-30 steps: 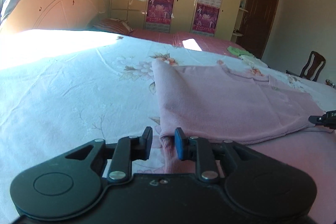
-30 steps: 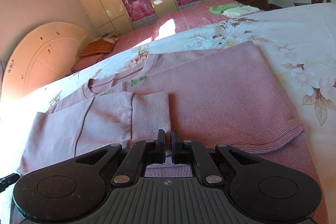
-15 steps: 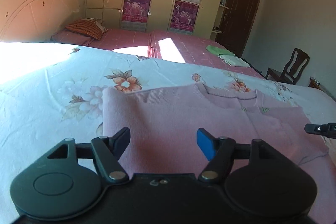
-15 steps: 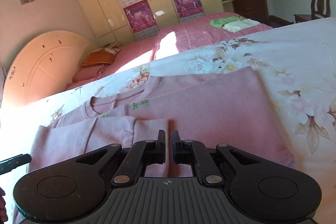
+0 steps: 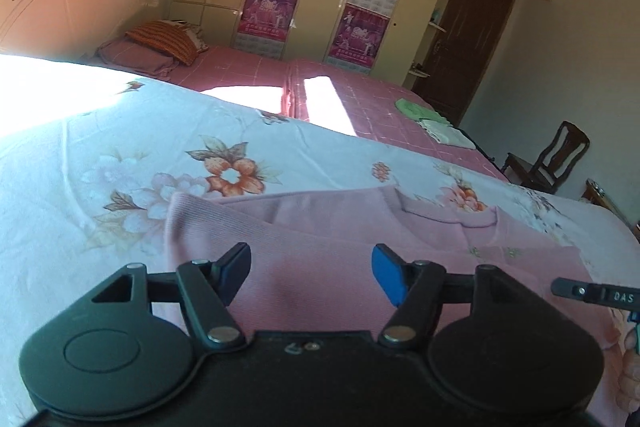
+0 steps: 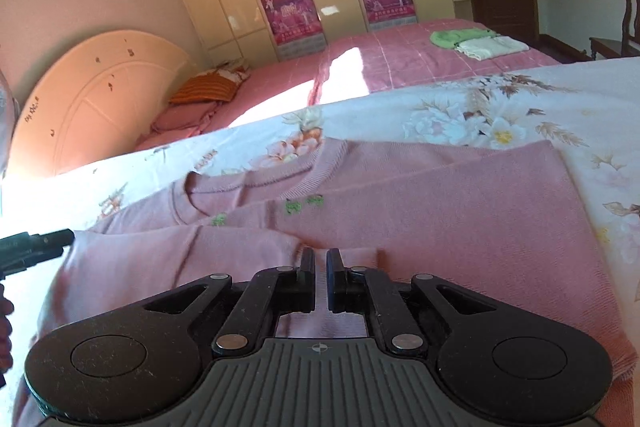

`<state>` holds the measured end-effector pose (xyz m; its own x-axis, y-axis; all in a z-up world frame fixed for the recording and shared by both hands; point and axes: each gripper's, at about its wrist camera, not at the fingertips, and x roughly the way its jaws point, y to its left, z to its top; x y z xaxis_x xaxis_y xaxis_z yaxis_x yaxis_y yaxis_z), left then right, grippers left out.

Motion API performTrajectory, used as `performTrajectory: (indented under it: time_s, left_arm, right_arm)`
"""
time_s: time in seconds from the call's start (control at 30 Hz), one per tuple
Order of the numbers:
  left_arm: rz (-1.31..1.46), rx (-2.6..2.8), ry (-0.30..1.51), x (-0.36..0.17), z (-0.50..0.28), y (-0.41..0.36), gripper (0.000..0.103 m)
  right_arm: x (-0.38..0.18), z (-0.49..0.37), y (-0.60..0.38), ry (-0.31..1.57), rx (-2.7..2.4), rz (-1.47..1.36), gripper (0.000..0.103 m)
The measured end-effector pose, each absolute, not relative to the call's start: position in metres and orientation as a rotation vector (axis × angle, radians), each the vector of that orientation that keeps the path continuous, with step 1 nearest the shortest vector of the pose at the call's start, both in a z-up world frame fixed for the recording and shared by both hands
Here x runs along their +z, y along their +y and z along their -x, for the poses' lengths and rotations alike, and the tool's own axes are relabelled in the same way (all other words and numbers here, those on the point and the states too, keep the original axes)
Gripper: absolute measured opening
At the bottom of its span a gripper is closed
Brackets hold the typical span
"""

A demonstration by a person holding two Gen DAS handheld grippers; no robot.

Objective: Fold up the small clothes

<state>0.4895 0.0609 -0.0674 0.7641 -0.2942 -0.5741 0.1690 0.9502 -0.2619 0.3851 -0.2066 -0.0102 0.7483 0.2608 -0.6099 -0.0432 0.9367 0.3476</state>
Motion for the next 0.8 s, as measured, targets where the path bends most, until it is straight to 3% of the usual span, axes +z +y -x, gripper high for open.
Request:
performTrajectory:
  time_s: [0.17,0.43,0.53,0.6,0.7,0.8]
  left_arm:
    - [0.074,-0.261,0.680,-0.090,-0.480,0.013,0.065]
    - [0.067,-0.173,0.678,-0.092,-0.458,0.078,0.057]
    - [0.033,-0.156,0.636,-0.079,-0.452,0.067,0.062]
    - [0.048,-0.129,0.606,-0.075,-0.444,0.070,0.074]
    - [0.003,-0.083,0.733,-0.097,-0.448,0.075,0.073]
    - [0.026,-0.083,0.715,-0.093,-0.437,0.074,0.071]
  right_arm:
    - [-0.025,-0.398,-0.152,0.787,0.281,-0.193,0.005]
    - [-0.035,-0.381,-0.201,0.783,0.208,-0.164,0.005]
    - [-0.025,-0.378,-0.201,0.769,0.198,-0.181,0.005]
    - [-0.014,-0.363,-0.197,0.724,0.213,-0.156,0.006]
    - [-0.020,-0.349,-0.193,0.755,0.230,-0.120,0.006]
    - [-0.031,-0.345,-0.198,0.785,0.210,-0.138,0.006]
